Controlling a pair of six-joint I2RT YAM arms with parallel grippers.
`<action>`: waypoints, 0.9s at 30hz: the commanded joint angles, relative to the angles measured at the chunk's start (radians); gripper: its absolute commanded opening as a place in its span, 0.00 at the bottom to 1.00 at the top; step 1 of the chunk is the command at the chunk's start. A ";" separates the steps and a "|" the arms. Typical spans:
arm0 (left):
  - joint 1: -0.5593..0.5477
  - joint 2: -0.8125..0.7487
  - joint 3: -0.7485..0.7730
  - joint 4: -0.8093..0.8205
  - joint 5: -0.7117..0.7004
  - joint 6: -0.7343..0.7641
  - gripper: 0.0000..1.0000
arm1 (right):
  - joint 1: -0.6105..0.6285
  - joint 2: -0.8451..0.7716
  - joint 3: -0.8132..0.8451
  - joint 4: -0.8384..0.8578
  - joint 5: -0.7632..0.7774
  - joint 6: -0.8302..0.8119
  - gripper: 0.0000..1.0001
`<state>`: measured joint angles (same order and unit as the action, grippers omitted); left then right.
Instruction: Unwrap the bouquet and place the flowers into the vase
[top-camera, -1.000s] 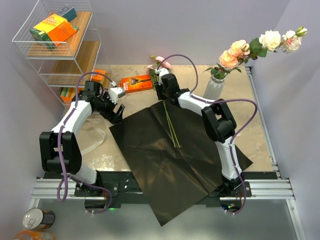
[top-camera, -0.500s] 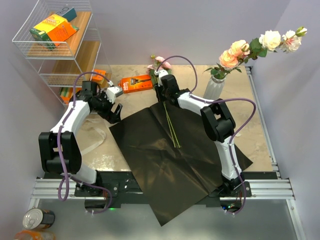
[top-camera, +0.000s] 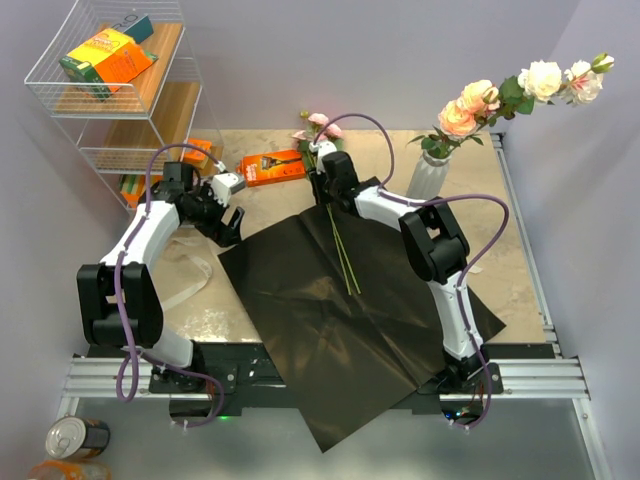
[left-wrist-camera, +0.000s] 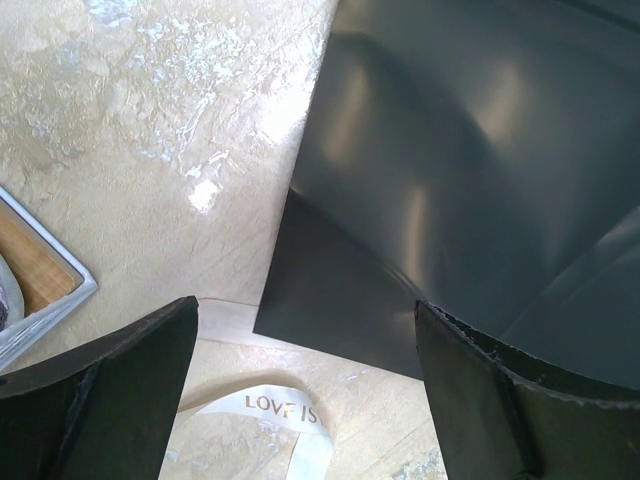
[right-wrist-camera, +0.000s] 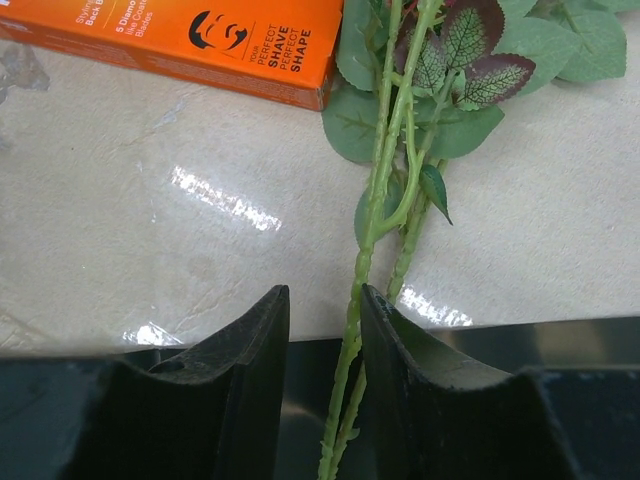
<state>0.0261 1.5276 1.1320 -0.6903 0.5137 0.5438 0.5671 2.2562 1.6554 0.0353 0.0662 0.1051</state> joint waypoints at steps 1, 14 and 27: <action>0.009 -0.012 0.005 0.021 0.028 0.018 0.93 | -0.007 -0.037 -0.013 0.041 0.030 0.007 0.39; 0.011 -0.003 0.014 0.017 0.034 0.013 0.93 | -0.012 -0.049 -0.039 0.075 0.017 0.022 0.37; 0.011 0.009 0.012 0.021 0.034 0.007 0.93 | -0.013 -0.061 -0.054 0.094 -0.063 0.024 0.30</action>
<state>0.0261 1.5280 1.1320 -0.6903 0.5209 0.5434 0.5568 2.2551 1.6012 0.0910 0.0513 0.1165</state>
